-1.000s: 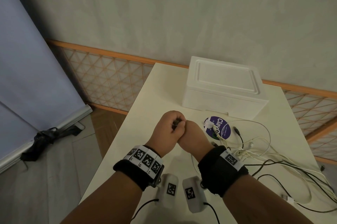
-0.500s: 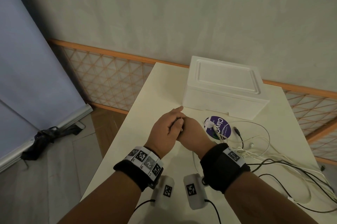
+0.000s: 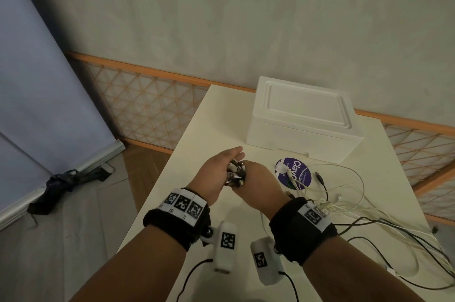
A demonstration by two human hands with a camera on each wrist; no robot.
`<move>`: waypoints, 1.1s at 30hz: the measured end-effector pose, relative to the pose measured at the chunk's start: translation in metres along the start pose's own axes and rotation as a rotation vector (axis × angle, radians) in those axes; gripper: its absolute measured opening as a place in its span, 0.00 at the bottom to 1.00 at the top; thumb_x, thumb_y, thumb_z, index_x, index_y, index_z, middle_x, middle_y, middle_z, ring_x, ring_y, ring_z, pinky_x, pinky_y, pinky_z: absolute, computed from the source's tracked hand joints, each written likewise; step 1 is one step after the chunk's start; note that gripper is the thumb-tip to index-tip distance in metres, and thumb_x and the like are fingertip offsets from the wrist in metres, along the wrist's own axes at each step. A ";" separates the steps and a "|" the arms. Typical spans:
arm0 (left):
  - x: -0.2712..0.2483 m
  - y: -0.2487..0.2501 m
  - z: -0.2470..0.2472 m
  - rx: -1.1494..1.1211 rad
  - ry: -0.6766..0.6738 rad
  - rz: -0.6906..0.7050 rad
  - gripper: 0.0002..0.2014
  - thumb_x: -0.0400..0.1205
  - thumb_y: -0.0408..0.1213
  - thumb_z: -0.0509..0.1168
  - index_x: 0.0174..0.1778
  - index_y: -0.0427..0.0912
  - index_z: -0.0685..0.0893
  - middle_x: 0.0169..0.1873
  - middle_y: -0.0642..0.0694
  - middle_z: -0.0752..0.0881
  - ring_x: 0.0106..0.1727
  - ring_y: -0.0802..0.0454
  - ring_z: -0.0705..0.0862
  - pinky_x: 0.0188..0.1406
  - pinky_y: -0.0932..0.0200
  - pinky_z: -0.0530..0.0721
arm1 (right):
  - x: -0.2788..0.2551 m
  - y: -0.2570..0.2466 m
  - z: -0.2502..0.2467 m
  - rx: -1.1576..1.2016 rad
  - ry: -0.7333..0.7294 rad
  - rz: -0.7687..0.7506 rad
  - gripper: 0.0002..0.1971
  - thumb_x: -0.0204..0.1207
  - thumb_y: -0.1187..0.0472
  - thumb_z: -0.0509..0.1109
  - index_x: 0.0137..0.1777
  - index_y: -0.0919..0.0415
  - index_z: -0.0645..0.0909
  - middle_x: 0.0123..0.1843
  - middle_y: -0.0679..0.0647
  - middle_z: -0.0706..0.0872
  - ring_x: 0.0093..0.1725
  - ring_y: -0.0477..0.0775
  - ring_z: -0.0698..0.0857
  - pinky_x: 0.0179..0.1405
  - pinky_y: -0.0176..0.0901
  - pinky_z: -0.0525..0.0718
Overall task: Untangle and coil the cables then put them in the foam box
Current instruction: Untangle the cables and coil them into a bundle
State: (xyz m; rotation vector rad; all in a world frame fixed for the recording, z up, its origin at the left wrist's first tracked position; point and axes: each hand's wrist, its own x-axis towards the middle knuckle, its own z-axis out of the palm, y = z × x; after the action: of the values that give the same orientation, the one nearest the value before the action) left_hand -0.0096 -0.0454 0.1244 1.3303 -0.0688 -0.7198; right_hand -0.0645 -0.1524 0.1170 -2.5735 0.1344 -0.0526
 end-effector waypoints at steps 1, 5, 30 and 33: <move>0.000 -0.001 0.000 0.040 0.014 0.016 0.13 0.84 0.47 0.59 0.58 0.50 0.85 0.62 0.51 0.86 0.61 0.58 0.83 0.67 0.53 0.78 | 0.001 0.000 0.000 -0.008 0.007 0.007 0.03 0.73 0.62 0.67 0.44 0.61 0.78 0.34 0.49 0.78 0.37 0.52 0.79 0.37 0.45 0.77; -0.003 -0.005 0.002 0.215 0.031 0.095 0.16 0.88 0.50 0.51 0.64 0.59 0.81 0.66 0.55 0.83 0.65 0.58 0.80 0.72 0.51 0.75 | 0.005 0.001 -0.001 -0.033 0.022 -0.017 0.09 0.72 0.60 0.69 0.51 0.59 0.78 0.37 0.51 0.83 0.39 0.53 0.83 0.40 0.50 0.83; -0.015 0.012 -0.024 0.743 -0.168 0.655 0.13 0.75 0.29 0.74 0.50 0.51 0.91 0.51 0.53 0.76 0.44 0.60 0.80 0.46 0.69 0.81 | 0.004 0.008 -0.003 -0.017 0.050 -0.006 0.06 0.73 0.64 0.67 0.49 0.63 0.80 0.42 0.55 0.85 0.41 0.56 0.83 0.39 0.48 0.80; -0.013 0.006 -0.024 0.810 -0.150 0.741 0.10 0.77 0.32 0.72 0.51 0.48 0.92 0.54 0.55 0.76 0.45 0.58 0.80 0.48 0.67 0.83 | 0.002 0.008 -0.004 0.007 0.060 0.005 0.06 0.73 0.65 0.68 0.48 0.65 0.80 0.41 0.58 0.85 0.41 0.59 0.83 0.39 0.49 0.80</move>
State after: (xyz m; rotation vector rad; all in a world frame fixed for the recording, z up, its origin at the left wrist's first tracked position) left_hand -0.0063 -0.0182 0.1281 1.8348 -1.0072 -0.1277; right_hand -0.0630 -0.1614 0.1166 -2.5659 0.1628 -0.1282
